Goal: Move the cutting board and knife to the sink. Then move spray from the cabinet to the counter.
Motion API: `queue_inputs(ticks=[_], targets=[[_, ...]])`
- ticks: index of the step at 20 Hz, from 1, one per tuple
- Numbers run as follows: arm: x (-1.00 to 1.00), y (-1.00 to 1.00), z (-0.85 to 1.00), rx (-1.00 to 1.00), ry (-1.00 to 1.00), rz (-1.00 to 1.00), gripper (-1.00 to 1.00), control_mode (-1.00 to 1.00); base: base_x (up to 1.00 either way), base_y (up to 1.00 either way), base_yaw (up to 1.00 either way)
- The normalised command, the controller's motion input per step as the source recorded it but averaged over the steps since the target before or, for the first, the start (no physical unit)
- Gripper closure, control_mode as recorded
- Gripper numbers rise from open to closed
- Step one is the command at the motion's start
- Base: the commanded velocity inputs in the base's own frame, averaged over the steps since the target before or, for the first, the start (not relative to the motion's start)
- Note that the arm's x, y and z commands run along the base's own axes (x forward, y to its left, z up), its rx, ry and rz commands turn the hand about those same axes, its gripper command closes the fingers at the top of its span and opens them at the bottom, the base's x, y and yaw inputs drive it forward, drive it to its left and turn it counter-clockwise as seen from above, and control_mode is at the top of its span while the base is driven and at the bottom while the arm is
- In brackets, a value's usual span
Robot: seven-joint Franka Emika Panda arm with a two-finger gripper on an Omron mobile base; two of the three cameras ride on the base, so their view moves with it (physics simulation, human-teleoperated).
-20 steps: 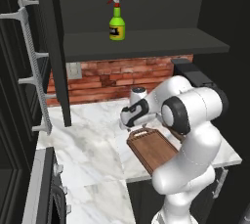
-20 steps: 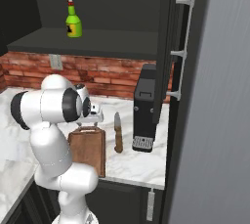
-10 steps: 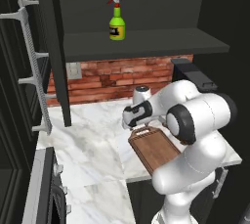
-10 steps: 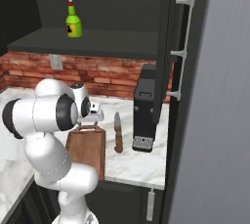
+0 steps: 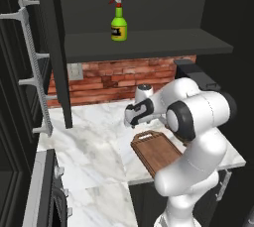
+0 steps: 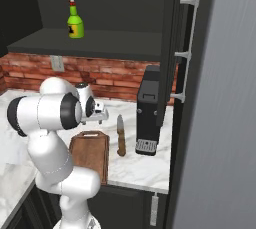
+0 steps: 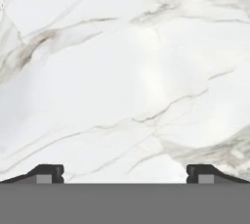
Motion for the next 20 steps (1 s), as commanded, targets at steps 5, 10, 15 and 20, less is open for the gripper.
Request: queue_inputs(ticks=[5,10,15,20], targets=[[0.62,0.0,0.19,0.0,-0.16,0.0,-1.0,-1.0,0.0,0.0,0.0],[-0.43,0.0,0.36,0.0,-0.01,-0.03,-1.0,-1.0,0.0,0.0,0.0],[-0.72,0.0,0.44,0.0,-0.04,-0.06,-1.0,-1.0,0.0,0.0,0.0],[-0.66,-0.01,0.36,0.0,0.0,-0.05,-1.0,-1.0,0.0,0.0,0.0]])
